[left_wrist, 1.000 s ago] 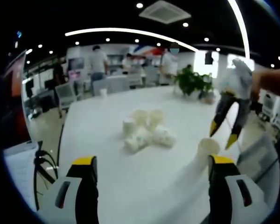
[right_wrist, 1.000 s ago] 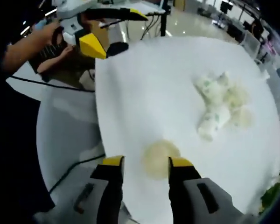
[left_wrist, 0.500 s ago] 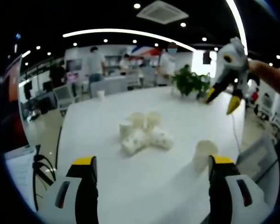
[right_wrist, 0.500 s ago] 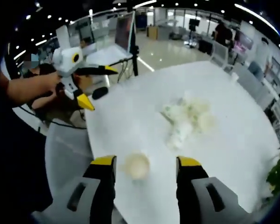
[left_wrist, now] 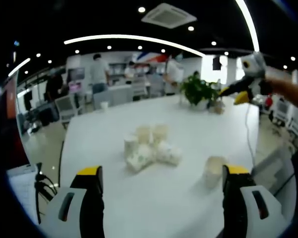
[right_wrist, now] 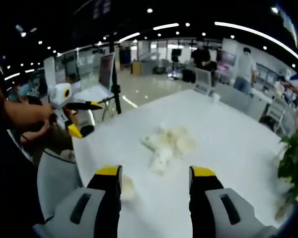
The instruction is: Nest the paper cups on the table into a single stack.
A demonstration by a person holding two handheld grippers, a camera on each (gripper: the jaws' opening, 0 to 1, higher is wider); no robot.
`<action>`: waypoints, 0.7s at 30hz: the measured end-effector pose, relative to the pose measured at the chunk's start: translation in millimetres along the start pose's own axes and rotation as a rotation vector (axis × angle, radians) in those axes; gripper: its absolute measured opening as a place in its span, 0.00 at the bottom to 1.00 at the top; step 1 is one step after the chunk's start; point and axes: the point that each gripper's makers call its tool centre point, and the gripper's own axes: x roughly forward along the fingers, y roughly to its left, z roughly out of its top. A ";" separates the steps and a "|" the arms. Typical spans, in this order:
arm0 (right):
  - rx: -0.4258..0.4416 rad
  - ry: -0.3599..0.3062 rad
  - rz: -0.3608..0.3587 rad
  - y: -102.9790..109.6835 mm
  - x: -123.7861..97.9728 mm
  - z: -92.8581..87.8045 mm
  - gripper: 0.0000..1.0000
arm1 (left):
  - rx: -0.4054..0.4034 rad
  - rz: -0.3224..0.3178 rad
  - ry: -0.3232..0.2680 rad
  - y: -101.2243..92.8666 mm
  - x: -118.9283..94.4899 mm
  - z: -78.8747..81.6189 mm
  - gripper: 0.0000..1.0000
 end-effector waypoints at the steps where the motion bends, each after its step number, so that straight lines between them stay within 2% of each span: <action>1: 0.010 -0.020 -0.018 -4.4 -2.8 -1.7 0.54 | 0.001 -0.001 -0.003 -0.8 0.4 1.1 0.99; 3: 0.001 -0.074 -0.032 -7.8 -7.1 -1.6 0.59 | 0.006 -0.005 -0.012 -1.6 1.0 2.4 0.99; 4: 0.007 -0.067 -0.040 -9.6 -9.5 -6.4 0.61 | 0.007 -0.005 -0.013 -1.9 1.0 2.6 0.99; 7: -0.002 -0.111 -0.079 -17.4 -13.6 -10.9 0.64 | 0.010 -0.004 -0.017 -2.5 1.1 2.2 0.99; 10: 0.038 -0.157 -0.082 -17.9 -18.7 -16.7 0.69 | 0.032 0.035 -0.033 2.8 -2.1 4.4 0.99; 12: 0.044 -0.165 -0.096 -20.4 -21.7 -24.7 0.71 | 0.033 0.045 -0.049 4.1 -4.3 6.7 0.99; 13: 0.046 -0.197 -0.106 -21.7 -23.7 -25.5 0.72 | 0.037 0.051 -0.054 5.0 -4.8 7.7 0.99; 16: 0.101 -0.234 -0.103 -22.3 -26.8 -34.7 0.79 | 0.031 0.053 -0.050 6.2 -4.2 5.3 0.99; 21: 0.096 -0.262 -0.118 -23.9 -27.1 -53.3 0.81 | 0.029 0.070 -0.061 8.2 -4.3 0.6 0.99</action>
